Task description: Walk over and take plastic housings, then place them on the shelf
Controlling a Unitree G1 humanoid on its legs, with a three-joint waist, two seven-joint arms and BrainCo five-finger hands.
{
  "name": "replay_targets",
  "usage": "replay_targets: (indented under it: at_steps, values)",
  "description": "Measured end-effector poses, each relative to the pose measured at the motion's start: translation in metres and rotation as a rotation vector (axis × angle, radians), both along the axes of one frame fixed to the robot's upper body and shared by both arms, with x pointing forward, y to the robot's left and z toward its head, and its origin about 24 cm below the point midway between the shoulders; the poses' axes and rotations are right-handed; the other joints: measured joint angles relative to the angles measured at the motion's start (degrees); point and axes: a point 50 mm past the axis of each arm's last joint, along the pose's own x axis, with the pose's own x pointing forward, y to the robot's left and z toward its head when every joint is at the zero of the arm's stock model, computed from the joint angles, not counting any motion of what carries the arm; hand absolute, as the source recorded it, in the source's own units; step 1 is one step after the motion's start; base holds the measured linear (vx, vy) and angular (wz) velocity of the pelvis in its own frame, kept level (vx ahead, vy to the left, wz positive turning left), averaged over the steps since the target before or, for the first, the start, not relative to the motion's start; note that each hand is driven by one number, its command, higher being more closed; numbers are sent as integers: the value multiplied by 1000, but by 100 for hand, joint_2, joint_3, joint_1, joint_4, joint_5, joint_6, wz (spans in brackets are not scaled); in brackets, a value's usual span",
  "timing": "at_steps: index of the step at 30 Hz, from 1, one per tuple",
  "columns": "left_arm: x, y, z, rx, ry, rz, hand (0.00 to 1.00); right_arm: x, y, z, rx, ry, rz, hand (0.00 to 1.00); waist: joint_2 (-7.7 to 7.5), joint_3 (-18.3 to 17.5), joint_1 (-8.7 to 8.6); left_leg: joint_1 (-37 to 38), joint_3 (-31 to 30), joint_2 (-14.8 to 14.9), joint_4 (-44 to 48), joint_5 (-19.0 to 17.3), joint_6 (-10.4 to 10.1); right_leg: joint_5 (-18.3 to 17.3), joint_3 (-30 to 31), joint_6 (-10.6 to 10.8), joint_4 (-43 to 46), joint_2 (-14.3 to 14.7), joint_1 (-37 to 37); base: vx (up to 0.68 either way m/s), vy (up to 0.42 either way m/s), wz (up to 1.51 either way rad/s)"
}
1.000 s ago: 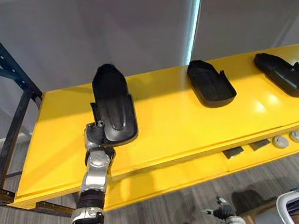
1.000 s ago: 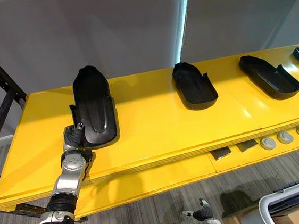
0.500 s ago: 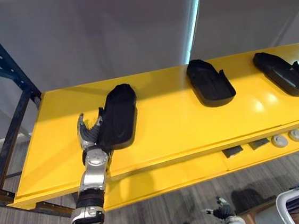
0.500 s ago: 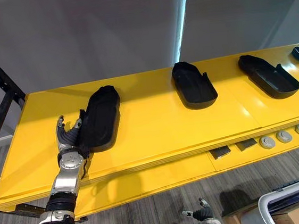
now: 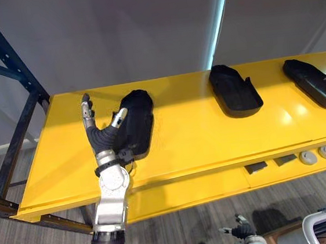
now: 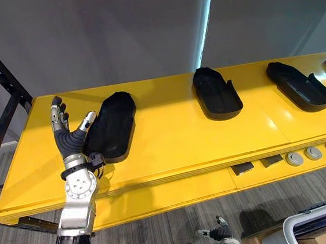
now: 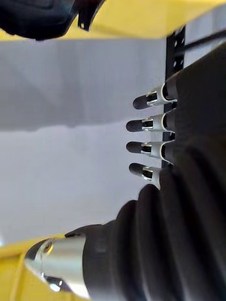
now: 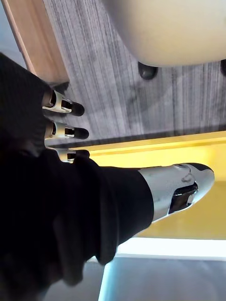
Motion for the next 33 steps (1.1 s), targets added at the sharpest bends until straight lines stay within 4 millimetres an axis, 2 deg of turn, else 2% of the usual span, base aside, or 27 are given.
replay_targets:
  at_steps: [1,8,10,14,17,24,29,33]
  values:
    - [-8,0,-3,29,7,0,100,-1,0,0,0,0,-1,0,9,4,3,2,4,5,0,-34,-17,-4,2,5,5,3,0,0,0,0]
    - [-42,4,-44,203,194,64,100,-8,-2,-1,-8,2,-4,0,14,-2,207,-12,-3,20,0,-74,-31,-37,-56,38,16,4,6,6,-3,3]
    - [-44,3,-50,198,228,55,100,-9,-3,-1,-10,5,-5,0,12,-3,292,-12,-2,20,0,-77,-28,-41,-64,45,17,0,9,14,-2,3]
    - [-48,1,-70,184,327,39,100,-8,-2,-1,-13,0,7,0,14,-15,294,-60,1,14,1,-88,-24,-53,-87,62,20,-15,10,13,-1,2]
    - [-49,-1,-83,188,392,9,100,-8,-2,1,-19,-7,17,0,49,-56,300,34,4,0,2,-55,-4,-112,-100,149,117,-30,13,53,1,1]
    - [-47,-12,-104,200,479,-55,100,-12,0,0,-37,5,39,0,76,-234,296,50,7,-26,-1,-50,6,-130,-96,135,125,-45,9,10,1,-1]
    - [-35,-32,-115,251,516,-151,100,-12,0,0,-43,7,47,0,107,-272,285,44,17,-33,-37,-45,10,-150,-78,118,129,-42,-72,-44,-7,-4]
    - [-26,-38,-121,293,548,-171,100,-11,0,0,-44,7,49,0,95,-277,260,34,26,-59,-38,-44,10,-156,-62,129,98,-44,-80,-9,0,-3]
